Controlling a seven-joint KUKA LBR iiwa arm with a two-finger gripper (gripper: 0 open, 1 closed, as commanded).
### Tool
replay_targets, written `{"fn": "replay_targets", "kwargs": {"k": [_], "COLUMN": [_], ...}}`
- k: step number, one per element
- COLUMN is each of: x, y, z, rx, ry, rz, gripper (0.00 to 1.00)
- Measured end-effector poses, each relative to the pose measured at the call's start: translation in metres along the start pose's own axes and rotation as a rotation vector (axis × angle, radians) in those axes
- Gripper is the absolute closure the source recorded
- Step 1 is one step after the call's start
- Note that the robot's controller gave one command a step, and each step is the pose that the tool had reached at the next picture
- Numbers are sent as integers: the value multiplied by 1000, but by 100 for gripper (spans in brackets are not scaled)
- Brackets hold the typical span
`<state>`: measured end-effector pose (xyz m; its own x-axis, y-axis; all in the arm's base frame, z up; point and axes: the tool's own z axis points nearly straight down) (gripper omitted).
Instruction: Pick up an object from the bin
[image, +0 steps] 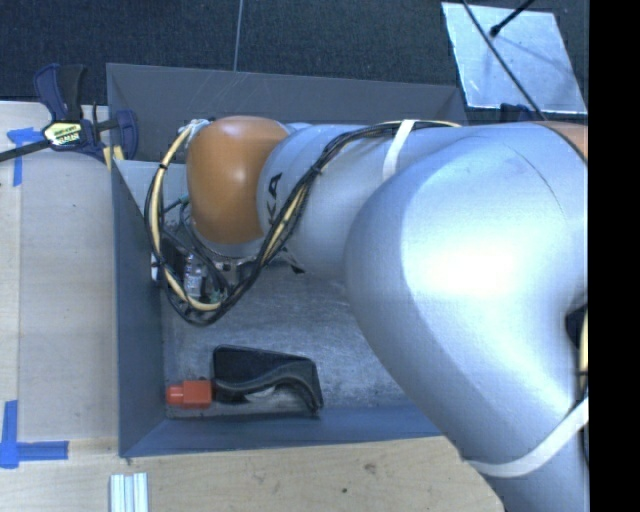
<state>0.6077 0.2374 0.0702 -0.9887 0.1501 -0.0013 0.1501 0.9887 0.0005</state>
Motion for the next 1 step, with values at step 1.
{"fn": "replay_targets", "kwargs": {"k": [1], "x": [-1], "y": [0], "z": [-22], "rx": [-2], "ry": [-4], "rz": [0], "gripper": [100]}}
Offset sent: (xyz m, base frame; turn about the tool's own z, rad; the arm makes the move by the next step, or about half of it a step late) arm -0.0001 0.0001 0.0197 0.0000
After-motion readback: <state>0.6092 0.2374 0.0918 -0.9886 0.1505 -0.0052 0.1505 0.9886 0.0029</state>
